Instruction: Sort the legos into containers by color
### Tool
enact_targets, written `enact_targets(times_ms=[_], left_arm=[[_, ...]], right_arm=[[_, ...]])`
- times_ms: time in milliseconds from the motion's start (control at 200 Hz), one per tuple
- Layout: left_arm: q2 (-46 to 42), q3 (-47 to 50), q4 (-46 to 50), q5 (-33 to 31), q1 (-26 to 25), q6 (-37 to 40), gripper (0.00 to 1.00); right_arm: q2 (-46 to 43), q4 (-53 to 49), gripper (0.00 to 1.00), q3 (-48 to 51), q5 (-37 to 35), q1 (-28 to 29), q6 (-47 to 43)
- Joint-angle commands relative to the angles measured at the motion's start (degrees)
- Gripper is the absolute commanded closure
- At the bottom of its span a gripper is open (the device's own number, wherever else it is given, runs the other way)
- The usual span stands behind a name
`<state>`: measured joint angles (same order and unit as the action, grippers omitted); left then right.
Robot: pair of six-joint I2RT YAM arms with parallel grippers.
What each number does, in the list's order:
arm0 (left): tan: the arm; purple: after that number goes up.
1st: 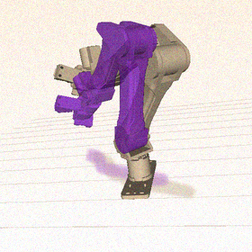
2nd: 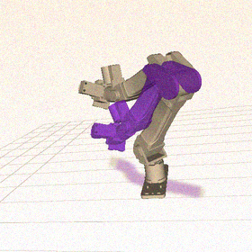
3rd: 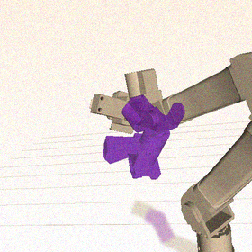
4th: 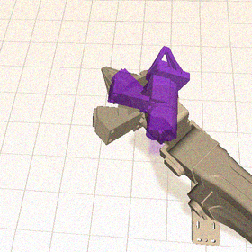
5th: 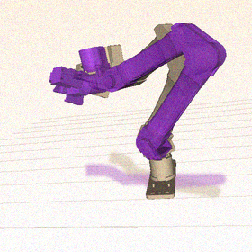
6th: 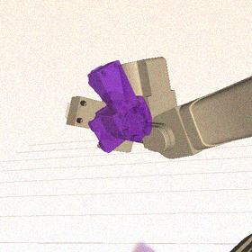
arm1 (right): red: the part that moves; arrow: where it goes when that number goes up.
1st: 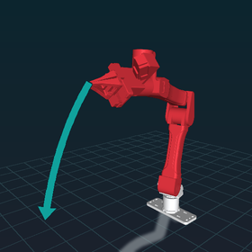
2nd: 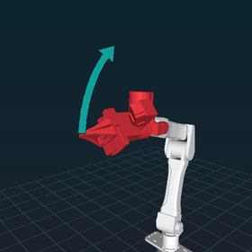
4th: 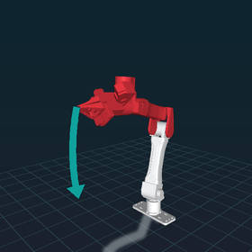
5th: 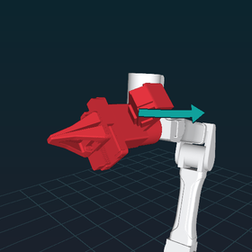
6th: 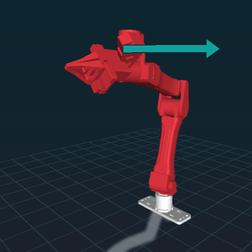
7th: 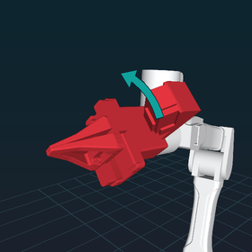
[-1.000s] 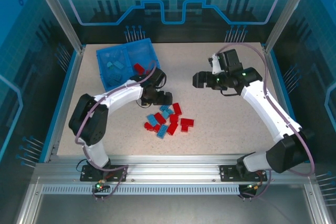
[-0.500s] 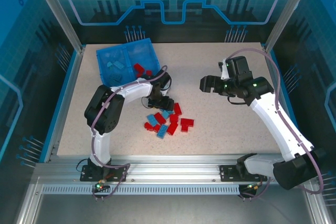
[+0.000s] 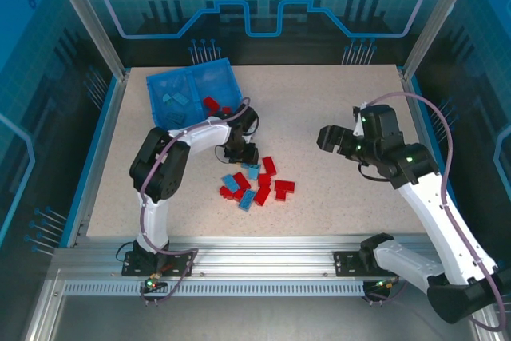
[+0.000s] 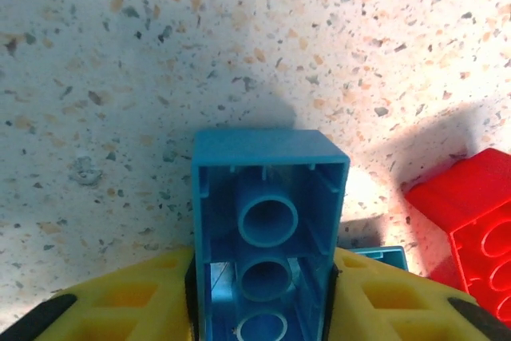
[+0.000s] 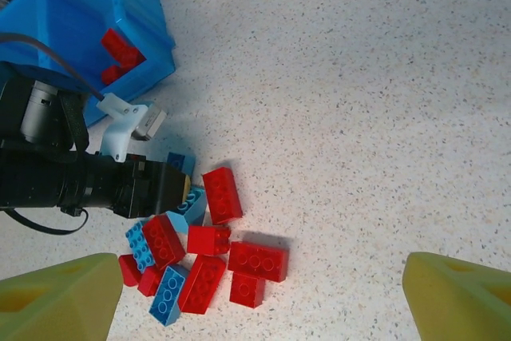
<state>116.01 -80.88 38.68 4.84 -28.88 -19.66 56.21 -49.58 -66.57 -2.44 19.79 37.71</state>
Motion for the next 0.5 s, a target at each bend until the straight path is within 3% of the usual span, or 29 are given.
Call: enact_targets(times_ms=[0, 225, 495], left_arm=[[0.4, -1.8, -1.1, 0.6, 1.8, -3.5, 0.63], [-7.3, -2.6, -1.5, 1.7, 2.0, -4.4, 0.69], [-15.4, -9.2, 1.8, -2.2, 5.3, -5.7, 0.71]], right_arm=[[-0.8, -1.3, 0.07, 0.2, -1.6, -0.8, 1.6], [1.2, -2.0, 0.07, -3.0, -1.6, -0.8, 0.9], [4.2, -0.5, 0.06, -6.0, -0.5, -0.8, 0.3]])
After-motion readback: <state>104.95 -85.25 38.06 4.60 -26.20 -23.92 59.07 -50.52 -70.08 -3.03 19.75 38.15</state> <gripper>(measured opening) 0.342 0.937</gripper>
